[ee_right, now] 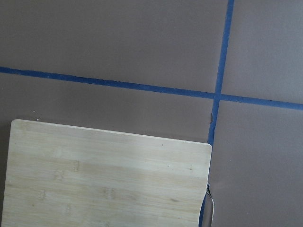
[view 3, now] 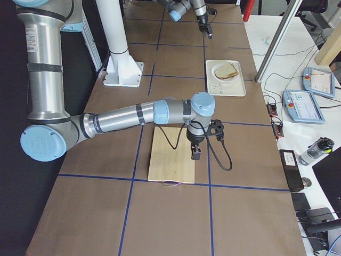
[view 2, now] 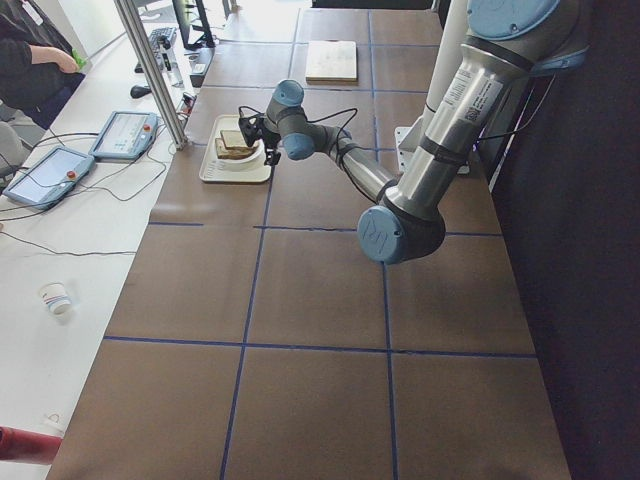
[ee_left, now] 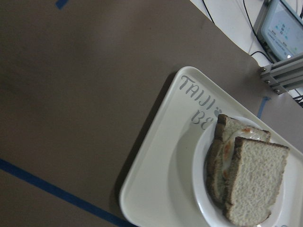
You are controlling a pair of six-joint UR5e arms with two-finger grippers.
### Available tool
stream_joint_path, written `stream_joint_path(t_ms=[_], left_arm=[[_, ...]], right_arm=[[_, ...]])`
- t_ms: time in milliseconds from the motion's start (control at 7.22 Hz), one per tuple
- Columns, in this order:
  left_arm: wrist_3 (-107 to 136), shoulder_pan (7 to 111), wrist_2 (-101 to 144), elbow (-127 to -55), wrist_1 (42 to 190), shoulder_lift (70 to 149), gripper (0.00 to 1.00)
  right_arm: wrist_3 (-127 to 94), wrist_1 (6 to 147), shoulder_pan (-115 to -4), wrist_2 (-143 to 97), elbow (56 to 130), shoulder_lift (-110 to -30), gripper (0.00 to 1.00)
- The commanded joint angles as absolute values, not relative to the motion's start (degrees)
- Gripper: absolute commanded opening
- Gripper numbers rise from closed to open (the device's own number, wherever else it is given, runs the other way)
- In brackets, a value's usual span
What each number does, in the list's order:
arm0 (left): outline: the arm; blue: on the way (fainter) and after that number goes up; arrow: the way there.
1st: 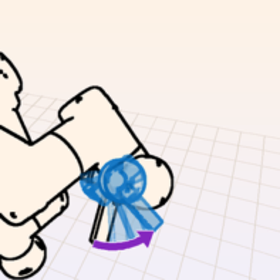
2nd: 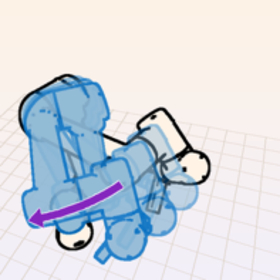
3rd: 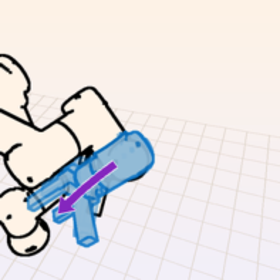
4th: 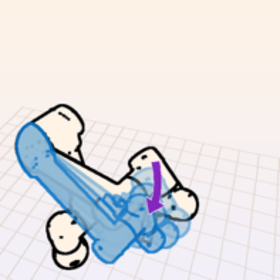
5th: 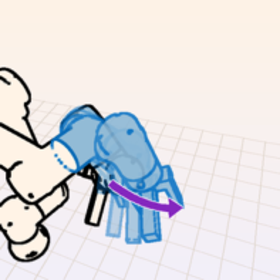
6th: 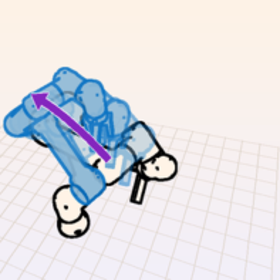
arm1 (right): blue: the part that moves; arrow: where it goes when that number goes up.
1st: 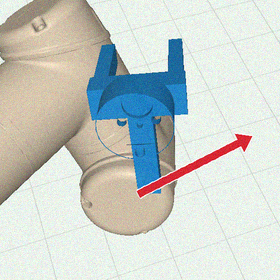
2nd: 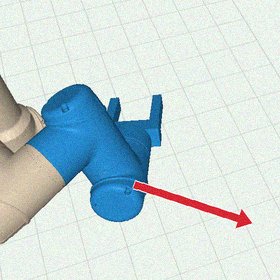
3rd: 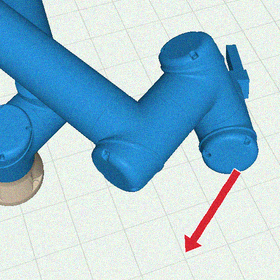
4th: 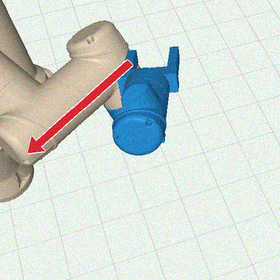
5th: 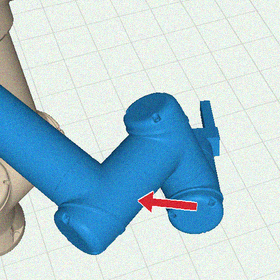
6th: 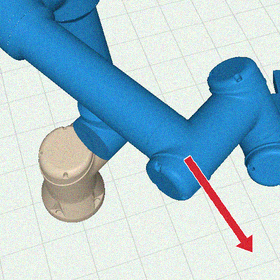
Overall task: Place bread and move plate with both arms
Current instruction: 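Release the plate and pull the left arm back away from the tray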
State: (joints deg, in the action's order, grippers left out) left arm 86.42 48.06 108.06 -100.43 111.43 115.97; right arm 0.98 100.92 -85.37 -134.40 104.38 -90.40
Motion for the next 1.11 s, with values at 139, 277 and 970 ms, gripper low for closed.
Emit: stream_joint_path(t_ms=[139,277,970], left_arm=[[60.99,57.43,116.57,-108.98,99.33,106.54,1.0],[53.25,62.44,120.98,-108.9,97.49,104.17,1.0],[11.4,83.11,130.41,-100.67,85.62,99.49,1.0]], right_arm=[[5.88,99.94,-89.11,-135.08,103.18,-96.39,1.0],[5.71,96.45,-89.47,-135.0,102.92,-98.5,1.0],[5.27,92.91,-89.65,-134.91,102.4,-100.19,1.0]])
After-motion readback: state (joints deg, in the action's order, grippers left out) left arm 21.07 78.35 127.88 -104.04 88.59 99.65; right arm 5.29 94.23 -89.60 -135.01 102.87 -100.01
